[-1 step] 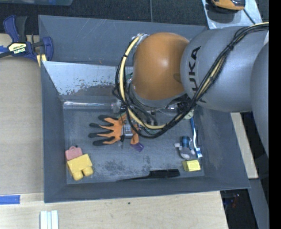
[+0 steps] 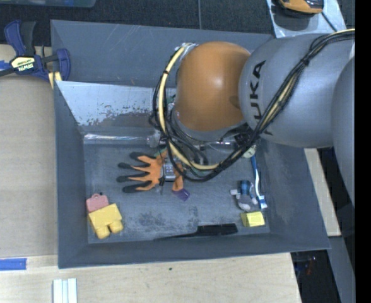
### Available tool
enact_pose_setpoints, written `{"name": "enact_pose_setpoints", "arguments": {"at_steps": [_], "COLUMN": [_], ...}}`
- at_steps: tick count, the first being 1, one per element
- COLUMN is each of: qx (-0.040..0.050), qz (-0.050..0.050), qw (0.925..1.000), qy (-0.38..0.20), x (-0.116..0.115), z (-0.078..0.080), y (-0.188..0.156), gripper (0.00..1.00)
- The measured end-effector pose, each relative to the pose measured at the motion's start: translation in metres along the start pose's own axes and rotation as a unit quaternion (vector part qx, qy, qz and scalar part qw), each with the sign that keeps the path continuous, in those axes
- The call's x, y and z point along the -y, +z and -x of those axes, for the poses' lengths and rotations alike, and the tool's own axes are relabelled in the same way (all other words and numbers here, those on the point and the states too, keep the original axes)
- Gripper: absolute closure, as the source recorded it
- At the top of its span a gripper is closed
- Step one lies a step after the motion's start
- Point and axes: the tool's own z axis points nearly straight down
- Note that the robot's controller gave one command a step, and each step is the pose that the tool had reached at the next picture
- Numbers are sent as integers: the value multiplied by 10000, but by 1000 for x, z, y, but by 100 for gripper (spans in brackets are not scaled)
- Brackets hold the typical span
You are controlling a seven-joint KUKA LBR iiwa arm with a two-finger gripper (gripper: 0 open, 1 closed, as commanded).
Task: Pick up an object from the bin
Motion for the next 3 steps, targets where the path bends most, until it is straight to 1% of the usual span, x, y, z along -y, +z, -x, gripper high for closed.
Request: {"name": "enact_pose_setpoints", "arguments": {"at_steps": [1,2,3], "qx": [22,17,30], "qz": [0,9,0], "qw": [9979,9980,9879], "qy": [-646,-630,-1550], "x": [31,46,54], "z": [34,53,48], "y": [68,114,111], "gripper": [0,0,0]}}
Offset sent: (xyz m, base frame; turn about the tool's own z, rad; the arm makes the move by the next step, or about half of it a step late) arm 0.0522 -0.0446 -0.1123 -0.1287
